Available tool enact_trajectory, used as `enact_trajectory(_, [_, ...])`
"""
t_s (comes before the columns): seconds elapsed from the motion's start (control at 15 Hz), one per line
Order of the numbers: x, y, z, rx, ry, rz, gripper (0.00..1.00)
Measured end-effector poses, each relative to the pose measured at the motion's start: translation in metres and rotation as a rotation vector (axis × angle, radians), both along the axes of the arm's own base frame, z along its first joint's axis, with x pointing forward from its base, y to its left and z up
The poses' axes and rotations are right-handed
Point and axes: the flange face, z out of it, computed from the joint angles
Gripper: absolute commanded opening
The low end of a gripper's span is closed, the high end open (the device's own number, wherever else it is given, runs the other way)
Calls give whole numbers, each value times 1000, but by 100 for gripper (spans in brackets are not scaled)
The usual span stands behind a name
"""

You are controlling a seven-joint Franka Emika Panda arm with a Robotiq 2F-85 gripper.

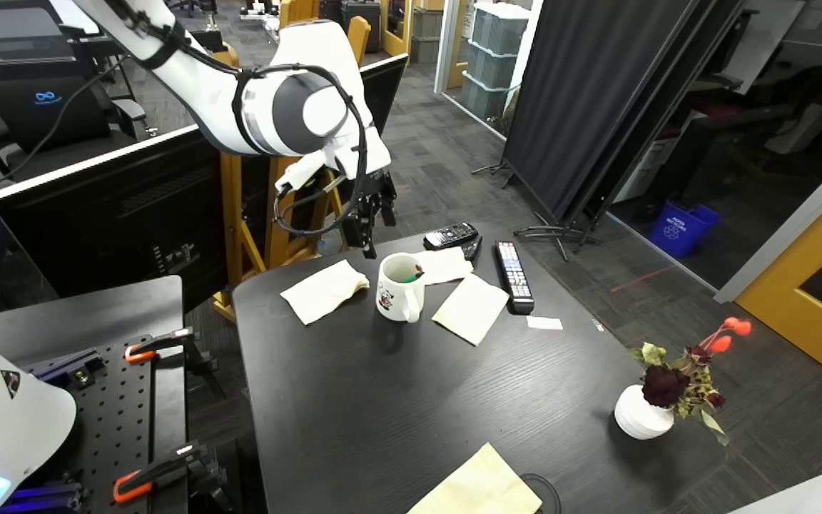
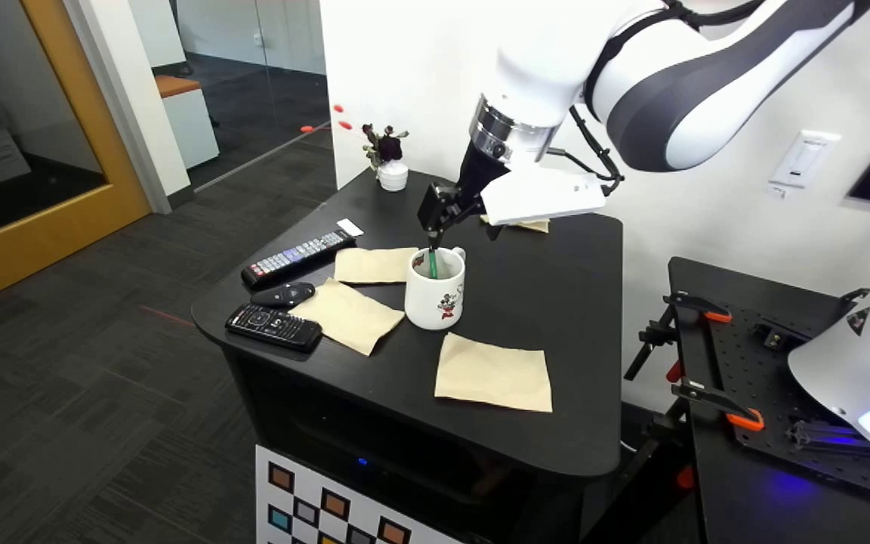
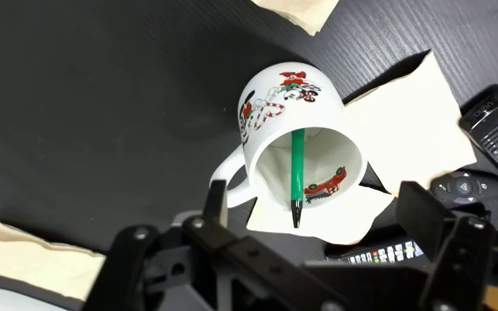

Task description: Remove the pen from the mug and put it on the table

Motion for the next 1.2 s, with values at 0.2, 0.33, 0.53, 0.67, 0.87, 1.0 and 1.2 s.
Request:
enact_trajectory(0.2, [9,-6,-9,-20,1,6,100])
enact_trajectory(0.33, [15,-9,-14,-34,1,14,86])
enact_trajectory(0.53, [23,-10,-22,-43,1,25,75])
enact_trajectory(0.67, [27,-9,-26,-44,0,31,67])
enact_trajectory(0.87, [33,-9,-31,-44,0,37,61])
enact_trajectory(1.0, [36,-8,-35,-42,1,37,58])
enact_trajectory(1.2, [40,-8,-40,-40,4,36,52])
